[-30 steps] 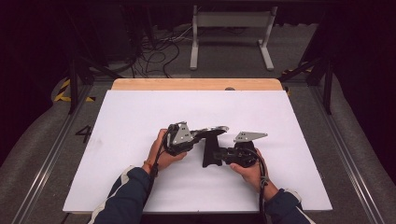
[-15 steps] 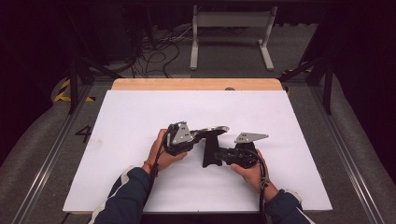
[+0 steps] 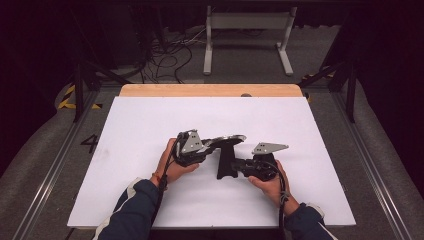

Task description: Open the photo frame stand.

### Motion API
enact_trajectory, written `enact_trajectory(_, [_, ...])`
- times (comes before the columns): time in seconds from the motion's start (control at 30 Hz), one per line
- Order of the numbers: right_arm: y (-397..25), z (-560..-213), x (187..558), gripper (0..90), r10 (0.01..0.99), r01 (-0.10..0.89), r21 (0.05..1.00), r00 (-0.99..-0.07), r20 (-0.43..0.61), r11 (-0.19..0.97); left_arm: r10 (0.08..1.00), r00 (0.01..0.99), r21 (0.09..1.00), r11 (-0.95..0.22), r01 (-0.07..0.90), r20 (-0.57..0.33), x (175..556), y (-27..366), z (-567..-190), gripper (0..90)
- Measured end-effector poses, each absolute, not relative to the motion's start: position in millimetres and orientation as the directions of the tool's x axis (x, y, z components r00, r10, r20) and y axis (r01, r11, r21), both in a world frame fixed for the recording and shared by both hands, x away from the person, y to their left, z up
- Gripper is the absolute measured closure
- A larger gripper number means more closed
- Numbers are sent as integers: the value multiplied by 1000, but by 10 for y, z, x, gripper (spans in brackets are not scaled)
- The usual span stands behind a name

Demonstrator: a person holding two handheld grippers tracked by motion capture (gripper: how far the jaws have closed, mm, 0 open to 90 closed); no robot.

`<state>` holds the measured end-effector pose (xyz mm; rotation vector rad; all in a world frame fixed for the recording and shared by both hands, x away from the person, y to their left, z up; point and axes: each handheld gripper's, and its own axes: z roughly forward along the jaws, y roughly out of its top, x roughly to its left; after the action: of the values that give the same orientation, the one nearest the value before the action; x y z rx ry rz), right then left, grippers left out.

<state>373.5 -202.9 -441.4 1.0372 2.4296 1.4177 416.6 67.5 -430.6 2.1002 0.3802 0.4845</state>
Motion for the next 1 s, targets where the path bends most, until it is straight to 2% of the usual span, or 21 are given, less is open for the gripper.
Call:
enact_trajectory(0.73, [-2082,-4312,3658,751,638,442,825,-759,133,353,429,870,840,-542,33,242,3938,974,-4107,671])
enact_trajectory(1.0, [-2084,-4198,3569,803,652,393,849,-754,77,354,463,857,832,-550,75,229,3739,1302,-4160,605])
